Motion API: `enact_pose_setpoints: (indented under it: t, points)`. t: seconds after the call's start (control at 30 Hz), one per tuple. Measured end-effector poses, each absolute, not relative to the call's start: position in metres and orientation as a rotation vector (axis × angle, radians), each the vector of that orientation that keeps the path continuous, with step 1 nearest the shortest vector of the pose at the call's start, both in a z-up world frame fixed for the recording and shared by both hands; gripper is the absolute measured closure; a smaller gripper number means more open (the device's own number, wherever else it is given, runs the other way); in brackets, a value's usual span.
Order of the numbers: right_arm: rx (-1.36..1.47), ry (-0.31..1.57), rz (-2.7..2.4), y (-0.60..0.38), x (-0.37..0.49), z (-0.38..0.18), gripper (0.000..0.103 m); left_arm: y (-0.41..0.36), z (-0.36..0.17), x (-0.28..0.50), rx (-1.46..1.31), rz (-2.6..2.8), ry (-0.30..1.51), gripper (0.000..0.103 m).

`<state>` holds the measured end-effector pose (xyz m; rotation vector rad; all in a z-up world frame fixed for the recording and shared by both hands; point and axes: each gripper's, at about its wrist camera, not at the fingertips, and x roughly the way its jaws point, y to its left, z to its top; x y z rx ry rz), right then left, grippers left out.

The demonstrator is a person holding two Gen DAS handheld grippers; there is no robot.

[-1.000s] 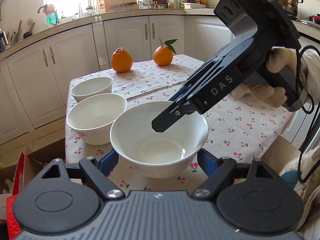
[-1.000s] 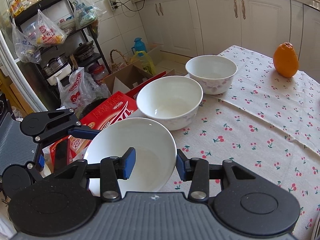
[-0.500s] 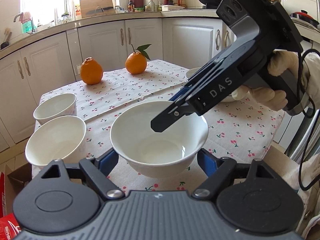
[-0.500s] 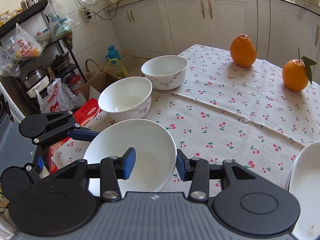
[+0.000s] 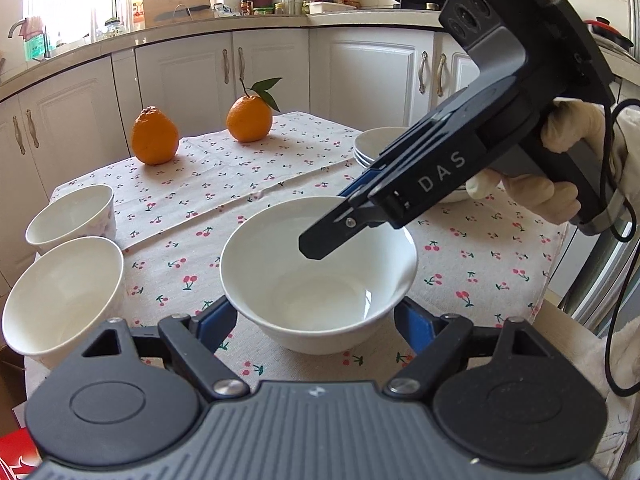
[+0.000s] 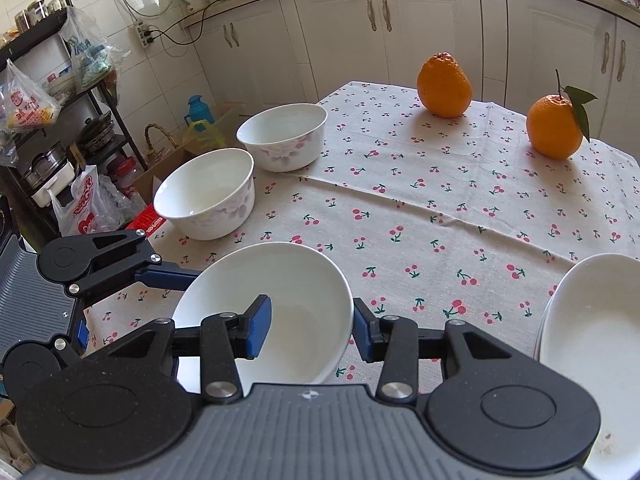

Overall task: Organize plates and bowls
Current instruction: 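Lift the held bowl and carry it toward the plate stack, then set the bowl down on the cloth and open the right gripper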

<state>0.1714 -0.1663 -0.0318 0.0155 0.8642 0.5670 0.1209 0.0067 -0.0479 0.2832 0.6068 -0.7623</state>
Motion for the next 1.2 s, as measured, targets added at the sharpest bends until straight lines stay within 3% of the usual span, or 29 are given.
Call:
enact_pose_setpoints:
  t: [0.53, 0.6, 0.7, 0.8, 0.93, 1.2]
  points:
    - [0.003, 0.873, 0.548, -0.173, 0.172, -0.034, 0.052, -0.001, -0.051, 0.123, 0.292, -0.77, 0.595, 0.015]
    - [-0.01, 0.863, 0.544, -0.171, 0.17, -0.033, 0.038, 0.0, -0.052, 0.122, 0.295, -0.777, 0.603, 0.005]
    - [-0.034, 0.842, 0.53, -0.17, 0.168, -0.031, 0.018, 0.002, -0.052, 0.117, 0.307, -0.78, 0.602, 0.003]
    - [-0.038, 0.819, 0.519, -0.17, 0.166, -0.027, 0.007, 0.007, -0.051, 0.112, 0.31, -0.768, 0.606, 0.003]
    - [-0.061, 0.784, 0.512, -0.164, 0.164, -0.019, 0.0, 0.024, -0.043, 0.106, 0.271, -0.739, 0.61, 0.003]
    - [-0.127, 0.734, 0.539, -0.14, 0.16, -0.007, 0.0, 0.059, -0.028, 0.101, 0.256, -0.575, 0.586, 0.002]
